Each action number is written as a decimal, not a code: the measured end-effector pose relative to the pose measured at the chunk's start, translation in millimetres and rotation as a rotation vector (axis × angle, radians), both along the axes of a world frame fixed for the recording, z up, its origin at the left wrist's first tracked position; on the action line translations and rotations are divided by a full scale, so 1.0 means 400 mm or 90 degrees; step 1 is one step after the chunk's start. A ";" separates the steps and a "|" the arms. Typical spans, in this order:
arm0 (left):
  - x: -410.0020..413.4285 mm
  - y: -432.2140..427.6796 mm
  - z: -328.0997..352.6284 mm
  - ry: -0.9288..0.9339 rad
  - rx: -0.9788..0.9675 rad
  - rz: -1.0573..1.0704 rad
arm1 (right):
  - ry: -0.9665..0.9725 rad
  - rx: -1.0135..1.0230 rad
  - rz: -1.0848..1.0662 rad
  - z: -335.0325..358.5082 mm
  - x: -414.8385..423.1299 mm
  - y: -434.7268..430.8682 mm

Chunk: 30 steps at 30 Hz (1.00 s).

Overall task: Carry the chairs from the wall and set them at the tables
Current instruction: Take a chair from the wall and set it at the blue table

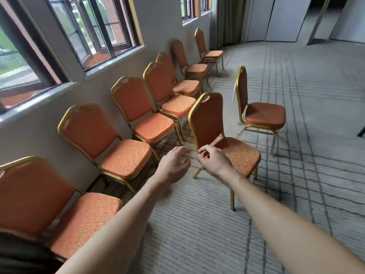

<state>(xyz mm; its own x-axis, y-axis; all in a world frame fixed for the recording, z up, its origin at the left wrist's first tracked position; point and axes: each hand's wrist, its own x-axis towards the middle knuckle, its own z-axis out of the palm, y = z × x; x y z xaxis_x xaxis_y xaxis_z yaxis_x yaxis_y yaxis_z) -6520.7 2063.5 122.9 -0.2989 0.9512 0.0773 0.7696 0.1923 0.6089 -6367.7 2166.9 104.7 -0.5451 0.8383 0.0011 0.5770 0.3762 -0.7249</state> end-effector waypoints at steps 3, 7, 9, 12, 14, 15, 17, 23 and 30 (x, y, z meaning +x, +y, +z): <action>-0.127 0.146 0.002 0.004 0.015 0.008 | -0.010 -0.016 0.000 0.014 -0.113 0.141; -0.288 0.344 -0.028 -0.007 -0.014 -0.014 | -0.022 -0.023 -0.012 0.002 -0.269 0.335; -0.378 0.459 -0.055 -0.002 -0.036 -0.045 | -0.036 -0.021 -0.039 -0.019 -0.353 0.441; -0.513 0.621 -0.077 0.009 -0.052 -0.102 | -0.052 -0.024 -0.089 -0.041 -0.478 0.578; -0.597 0.741 -0.076 0.021 -0.058 -0.142 | -0.048 -0.035 -0.125 -0.042 -0.555 0.657; -0.634 0.805 -0.071 0.034 -0.059 -0.167 | -0.048 -0.037 -0.147 -0.039 -0.593 0.696; -0.682 0.911 -0.051 0.066 -0.046 -0.204 | -0.057 -0.026 -0.180 -0.028 -0.654 0.763; -0.784 1.237 -0.047 0.090 -0.071 -0.312 | -0.045 -0.056 -0.283 -0.031 -0.771 0.993; -0.841 1.553 -0.151 0.148 -0.096 -0.392 | -0.048 -0.097 -0.352 -0.145 -0.828 1.260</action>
<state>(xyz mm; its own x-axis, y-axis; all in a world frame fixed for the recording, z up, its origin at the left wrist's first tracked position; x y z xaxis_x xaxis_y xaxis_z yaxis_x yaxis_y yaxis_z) -6857.1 2684.7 62.5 0.3104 0.9478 -0.0729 0.8738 -0.2543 0.4144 -6699.0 2670.9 46.8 -0.0202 0.9862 -0.1643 0.7103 -0.1015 -0.6965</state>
